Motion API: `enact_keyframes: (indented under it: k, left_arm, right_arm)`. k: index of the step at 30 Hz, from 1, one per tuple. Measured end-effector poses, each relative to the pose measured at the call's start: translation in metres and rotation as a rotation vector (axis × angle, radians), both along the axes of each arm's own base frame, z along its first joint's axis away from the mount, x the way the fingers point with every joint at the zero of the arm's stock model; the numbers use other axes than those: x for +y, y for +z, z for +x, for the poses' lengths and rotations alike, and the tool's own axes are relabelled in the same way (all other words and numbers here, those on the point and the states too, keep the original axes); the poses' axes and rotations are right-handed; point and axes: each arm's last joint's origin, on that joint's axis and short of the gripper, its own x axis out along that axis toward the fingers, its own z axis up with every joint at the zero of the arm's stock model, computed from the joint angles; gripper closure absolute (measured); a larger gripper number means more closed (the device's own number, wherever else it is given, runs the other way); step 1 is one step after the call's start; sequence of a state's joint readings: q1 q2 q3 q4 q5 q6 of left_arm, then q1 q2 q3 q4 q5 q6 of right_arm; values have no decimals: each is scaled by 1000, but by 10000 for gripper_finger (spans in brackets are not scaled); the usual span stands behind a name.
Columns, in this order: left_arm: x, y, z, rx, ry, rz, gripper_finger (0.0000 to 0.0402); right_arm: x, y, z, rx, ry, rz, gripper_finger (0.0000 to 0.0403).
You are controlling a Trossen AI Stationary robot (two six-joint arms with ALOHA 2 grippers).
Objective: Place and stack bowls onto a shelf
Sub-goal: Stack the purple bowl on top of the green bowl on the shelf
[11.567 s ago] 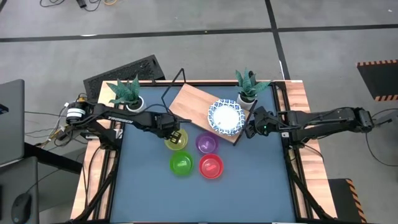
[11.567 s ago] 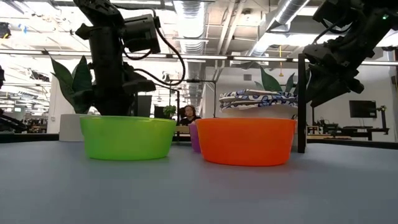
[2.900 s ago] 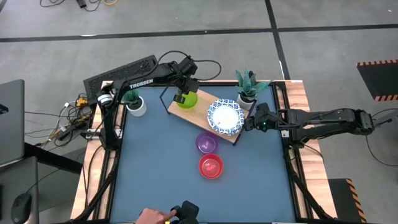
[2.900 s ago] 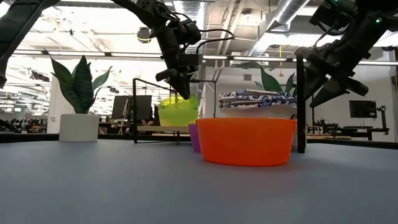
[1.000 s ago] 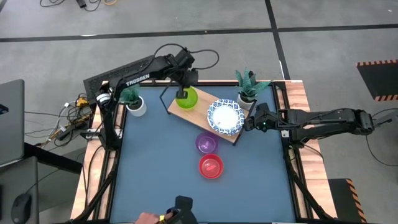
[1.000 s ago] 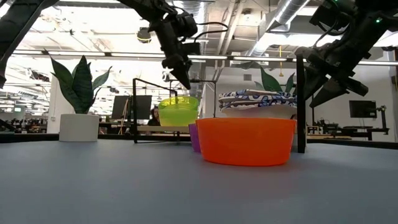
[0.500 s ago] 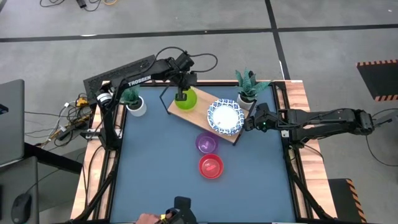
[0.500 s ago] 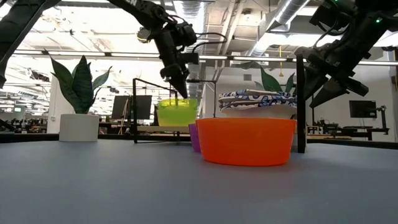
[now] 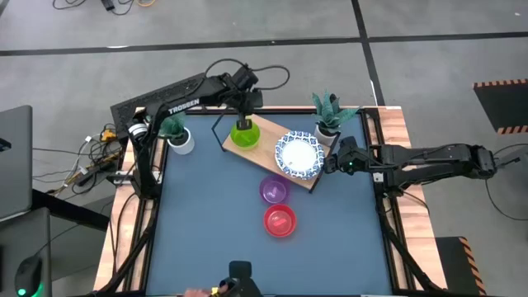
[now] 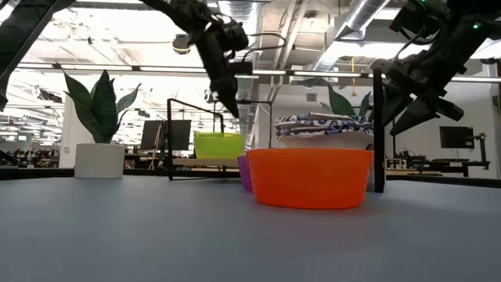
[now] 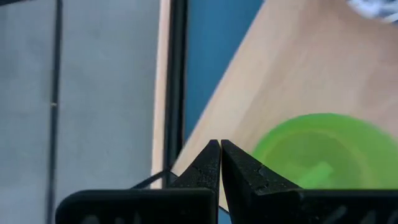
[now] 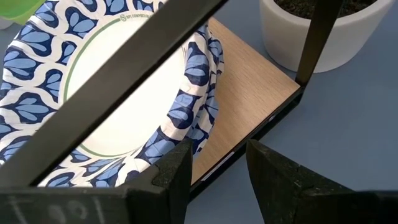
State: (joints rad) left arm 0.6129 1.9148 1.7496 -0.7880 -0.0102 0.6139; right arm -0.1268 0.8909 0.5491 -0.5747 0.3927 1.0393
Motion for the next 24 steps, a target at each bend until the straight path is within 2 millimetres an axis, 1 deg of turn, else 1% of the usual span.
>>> enact_keyframes:
  k: [3, 6, 8, 10, 12, 15, 19, 22, 24]
  left_arm:
    - [-8, 22, 1, -28, 6, -65, 401]
    - [-23, 47, 3, -79, 20, -163, 401]
    - [-35, 57, 2, -78, 4, -250, 401]
    - [-49, 64, 3, -68, -36, -319, 398]
    - [-65, 68, 5, -36, -76, -372, 389]
    - [-93, 65, 8, 68, -122, -412, 363]
    - [-133, 62, 12, 196, -156, -419, 312]
    - [-160, 61, 18, 228, -171, -428, 271]
    - [-175, 62, 22, 221, -129, -428, 244]
  right_arm:
    - [0, 0, 0, 0, 0, -1, 225]
    - [0, 0, 0, 1, 1, -1, 225]
    - [0, 0, 0, 2, 3, -3, 225]
    - [0, 0, 0, 10, 18, -13, 225]
    - [0, 0, 0, 19, 33, -23, 225]
    - [0, -1, 0, 39, 62, -27, 225]
    - [1, -1, 0, 50, 105, -27, 225]
    - [2, -1, 0, 60, 140, -33, 225]
    - [2, -1, 0, 66, 153, -40, 225]
